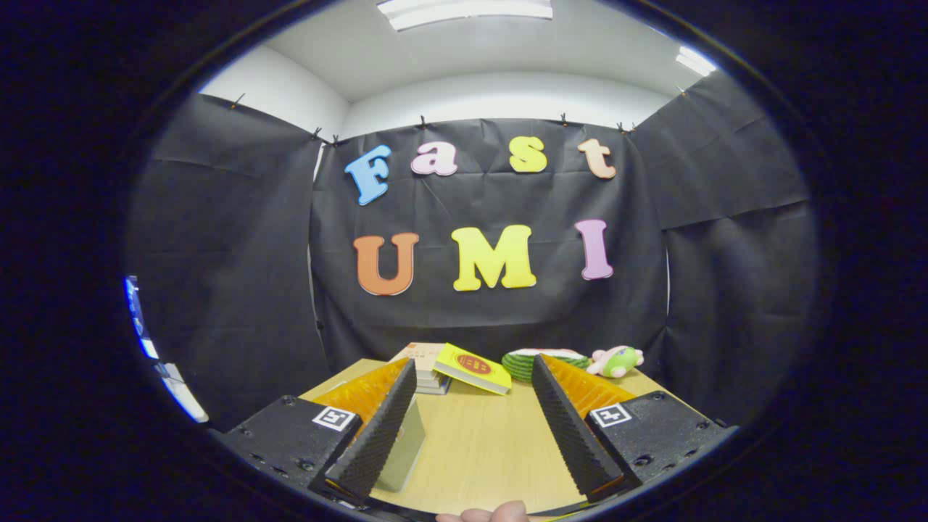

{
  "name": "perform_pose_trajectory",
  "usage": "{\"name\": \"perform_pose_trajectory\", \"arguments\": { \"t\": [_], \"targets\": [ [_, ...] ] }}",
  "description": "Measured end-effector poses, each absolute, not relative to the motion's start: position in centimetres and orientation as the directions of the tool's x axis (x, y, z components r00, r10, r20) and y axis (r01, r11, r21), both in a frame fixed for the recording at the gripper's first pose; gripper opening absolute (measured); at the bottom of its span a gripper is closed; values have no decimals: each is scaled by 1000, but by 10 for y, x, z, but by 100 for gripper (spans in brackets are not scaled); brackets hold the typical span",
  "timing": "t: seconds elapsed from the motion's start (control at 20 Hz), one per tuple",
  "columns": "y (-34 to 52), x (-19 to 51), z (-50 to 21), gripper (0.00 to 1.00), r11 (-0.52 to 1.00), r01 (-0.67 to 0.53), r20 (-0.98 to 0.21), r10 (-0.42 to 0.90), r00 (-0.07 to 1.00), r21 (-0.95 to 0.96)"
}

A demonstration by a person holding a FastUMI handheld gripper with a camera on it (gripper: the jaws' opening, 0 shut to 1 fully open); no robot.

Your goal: Open the storage box then place both shoes into the box .Put the left shoe in first, then the right shoe, with the right side of both shoes facing outward in a uniform manner.

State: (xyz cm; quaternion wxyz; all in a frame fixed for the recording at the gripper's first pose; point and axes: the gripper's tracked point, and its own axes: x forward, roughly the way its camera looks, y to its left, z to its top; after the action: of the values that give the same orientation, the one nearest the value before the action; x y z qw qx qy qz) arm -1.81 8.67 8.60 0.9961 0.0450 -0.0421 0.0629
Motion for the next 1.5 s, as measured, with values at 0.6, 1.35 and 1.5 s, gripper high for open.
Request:
{"name": "perform_pose_trajectory", "arguments": {
  "t": [0.6,1.35,1.5],
  "targets": [
    [40,-50,87,100,991,-69,90,59,994,112],
    [38,-51,68,100,994,-80,67,76,995,70],
    [36,-51,69,100,995,-77,67,73,995,61]
  ]
}}
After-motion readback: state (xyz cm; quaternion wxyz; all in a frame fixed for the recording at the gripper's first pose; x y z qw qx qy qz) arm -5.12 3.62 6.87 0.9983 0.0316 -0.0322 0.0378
